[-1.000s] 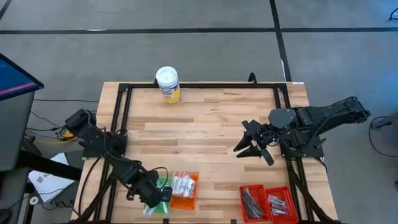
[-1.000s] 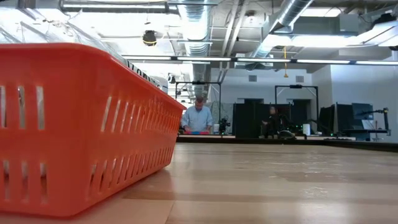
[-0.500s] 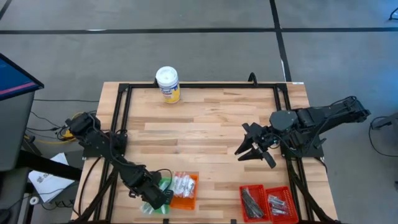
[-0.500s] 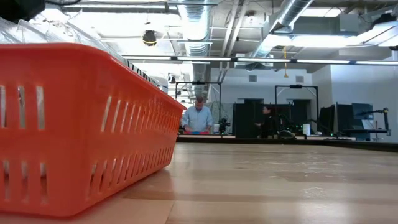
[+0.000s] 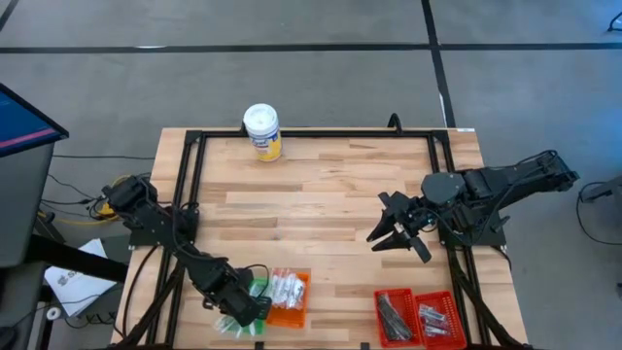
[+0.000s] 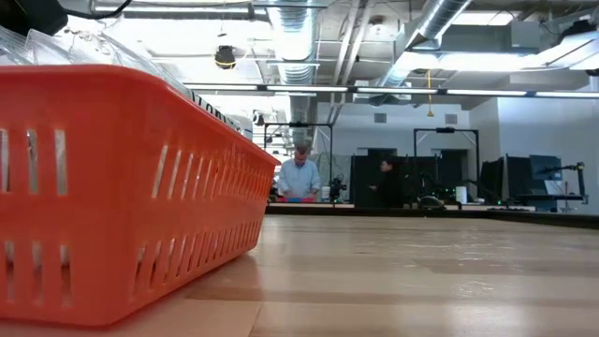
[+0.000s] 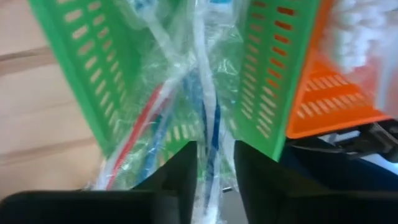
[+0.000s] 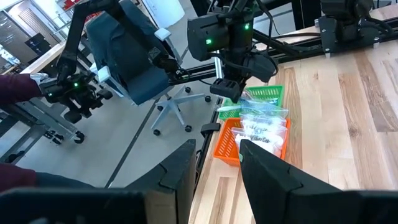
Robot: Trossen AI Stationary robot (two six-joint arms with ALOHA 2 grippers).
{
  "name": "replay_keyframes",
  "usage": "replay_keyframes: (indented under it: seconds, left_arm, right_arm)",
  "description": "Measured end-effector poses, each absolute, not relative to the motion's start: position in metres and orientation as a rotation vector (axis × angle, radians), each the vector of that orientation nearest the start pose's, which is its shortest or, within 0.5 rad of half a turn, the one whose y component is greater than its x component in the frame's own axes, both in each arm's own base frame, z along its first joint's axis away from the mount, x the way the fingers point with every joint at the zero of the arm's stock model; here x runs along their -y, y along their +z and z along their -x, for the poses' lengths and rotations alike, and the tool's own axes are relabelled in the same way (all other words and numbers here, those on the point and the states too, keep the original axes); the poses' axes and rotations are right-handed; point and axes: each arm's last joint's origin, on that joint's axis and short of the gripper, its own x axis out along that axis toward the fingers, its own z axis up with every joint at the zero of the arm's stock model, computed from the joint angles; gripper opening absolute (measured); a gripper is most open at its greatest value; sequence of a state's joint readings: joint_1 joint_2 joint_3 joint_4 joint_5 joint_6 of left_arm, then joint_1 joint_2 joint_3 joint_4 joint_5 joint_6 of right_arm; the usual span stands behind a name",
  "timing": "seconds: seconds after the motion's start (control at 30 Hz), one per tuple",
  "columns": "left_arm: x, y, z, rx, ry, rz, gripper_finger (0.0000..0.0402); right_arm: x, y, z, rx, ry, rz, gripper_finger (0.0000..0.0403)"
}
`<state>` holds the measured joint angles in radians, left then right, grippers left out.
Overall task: Pick & Place Travel size toiletries
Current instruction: Put the blue toothbrush into the green basket, then return to Home Position
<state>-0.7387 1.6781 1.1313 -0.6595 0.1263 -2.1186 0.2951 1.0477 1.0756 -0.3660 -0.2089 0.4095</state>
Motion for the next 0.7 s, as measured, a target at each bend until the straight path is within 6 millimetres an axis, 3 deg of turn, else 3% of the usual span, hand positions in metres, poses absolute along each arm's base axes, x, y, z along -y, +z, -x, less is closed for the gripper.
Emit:
replay_keyframes:
  seconds: [0.2,0.33,0.5,0.7]
  left_arm:
    - [0.216,0.213,-0.235,-1.284,0.711,1.413,0.0142]
    - [0.211,0.223,-0.23,-1.257,0.71,1.429,0.0153]
    - [0.206,0.231,-0.224,-1.24,0.736,1.436,0.0139]
    - [0.197,0.242,-0.224,-1.035,0.736,1.433,0.01]
  right_arm:
    - [-0.07,0.367,-0.211,-0.438,0.421,-0.382,0.0118]
    - [-0.07,0.367,-0.211,-0.434,0.421,-0.369,0.0118]
    - [-0.067,0.367,-0.212,-0.429,0.409,-0.347,0.0118]
    - [-0.055,0.356,-0.208,-0.546,0.334,-0.344,0.0118]
